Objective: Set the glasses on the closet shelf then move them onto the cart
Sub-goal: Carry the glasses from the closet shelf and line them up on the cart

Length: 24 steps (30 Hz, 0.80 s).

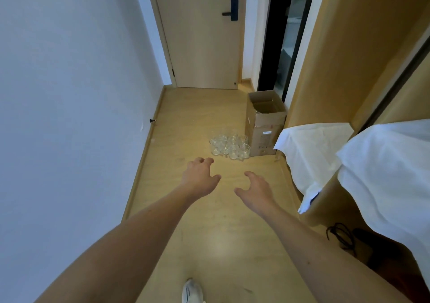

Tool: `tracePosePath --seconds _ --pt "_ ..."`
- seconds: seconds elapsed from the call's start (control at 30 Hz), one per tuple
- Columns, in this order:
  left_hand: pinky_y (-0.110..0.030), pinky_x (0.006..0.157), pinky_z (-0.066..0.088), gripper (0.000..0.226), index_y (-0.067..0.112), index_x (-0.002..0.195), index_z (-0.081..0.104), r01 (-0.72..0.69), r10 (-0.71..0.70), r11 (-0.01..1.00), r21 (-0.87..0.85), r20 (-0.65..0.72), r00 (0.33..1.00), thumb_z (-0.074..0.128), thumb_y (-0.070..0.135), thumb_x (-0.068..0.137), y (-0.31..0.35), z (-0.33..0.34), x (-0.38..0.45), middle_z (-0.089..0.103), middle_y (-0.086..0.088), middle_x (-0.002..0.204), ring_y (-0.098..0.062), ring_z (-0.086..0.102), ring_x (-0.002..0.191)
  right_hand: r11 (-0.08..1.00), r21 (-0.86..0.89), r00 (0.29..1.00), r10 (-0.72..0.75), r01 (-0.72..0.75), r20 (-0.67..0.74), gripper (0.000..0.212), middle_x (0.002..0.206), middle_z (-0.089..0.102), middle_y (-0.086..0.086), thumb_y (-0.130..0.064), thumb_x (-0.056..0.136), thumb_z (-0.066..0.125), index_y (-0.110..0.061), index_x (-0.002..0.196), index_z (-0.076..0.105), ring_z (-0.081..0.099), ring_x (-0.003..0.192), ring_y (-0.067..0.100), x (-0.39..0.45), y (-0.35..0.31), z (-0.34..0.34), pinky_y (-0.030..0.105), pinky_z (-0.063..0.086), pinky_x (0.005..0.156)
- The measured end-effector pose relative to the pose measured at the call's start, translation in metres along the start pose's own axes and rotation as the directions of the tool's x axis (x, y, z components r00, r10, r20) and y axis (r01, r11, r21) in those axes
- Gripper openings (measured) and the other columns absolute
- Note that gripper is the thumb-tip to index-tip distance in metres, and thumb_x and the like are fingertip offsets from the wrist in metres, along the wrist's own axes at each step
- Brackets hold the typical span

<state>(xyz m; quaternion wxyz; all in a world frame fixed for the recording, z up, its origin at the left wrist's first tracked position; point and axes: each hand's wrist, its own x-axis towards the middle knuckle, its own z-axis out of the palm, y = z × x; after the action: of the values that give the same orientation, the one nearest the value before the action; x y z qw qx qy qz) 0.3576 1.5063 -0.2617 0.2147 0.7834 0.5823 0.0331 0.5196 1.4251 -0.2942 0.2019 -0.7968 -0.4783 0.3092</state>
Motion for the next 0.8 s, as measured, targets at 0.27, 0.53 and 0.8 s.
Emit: tracePosePath --seconds 0.27,0.53,0.8 --pt "-0.039 0.111 0.038 0.064 0.019 0.149 0.044 -0.028 0.027 1.0 0.014 0.042 0.999 0.061 0.047 0.094 -0.02 -0.002 0.11 0.049 -0.011 0.145 -0.032 0.043 0.136 0.998 -0.032 0.999 0.051 -0.05 0.011 0.069 0.148 0.047 0.008 -0.042 0.09 0.068 -0.019 0.15 0.043 0.045 0.137 0.025 0.096 -0.023 0.011 0.034 0.04 0.108" --pt "-0.042 0.107 0.042 0.06 0.022 0.146 0.047 -0.022 0.027 0.998 -0.053 0.095 0.995 0.063 0.045 0.093 -0.046 -0.027 0.241 0.048 -0.008 0.145 -0.031 0.044 0.134 0.992 -0.026 0.992 0.125 -0.125 0.01 0.07 0.147 0.05 0.009 -0.042 0.088 0.07 -0.02 0.149 0.044 0.047 0.135 0.026 0.221 -0.08 0.021 0.034 0.043 0.105" --pt "-0.039 0.109 0.041 0.063 0.019 0.148 0.045 0.034 -0.014 0.989 -0.143 0.14 0.99 0.064 0.043 0.093 -0.069 -0.046 0.343 0.047 -0.012 0.147 -0.032 0.046 0.134 0.988 -0.032 0.988 0.152 -0.151 0.018 0.069 0.144 0.052 0.01 -0.041 0.086 0.073 -0.02 0.147 0.048 0.049 0.133 0.028 0.314 -0.115 0.024 0.035 0.043 0.104"
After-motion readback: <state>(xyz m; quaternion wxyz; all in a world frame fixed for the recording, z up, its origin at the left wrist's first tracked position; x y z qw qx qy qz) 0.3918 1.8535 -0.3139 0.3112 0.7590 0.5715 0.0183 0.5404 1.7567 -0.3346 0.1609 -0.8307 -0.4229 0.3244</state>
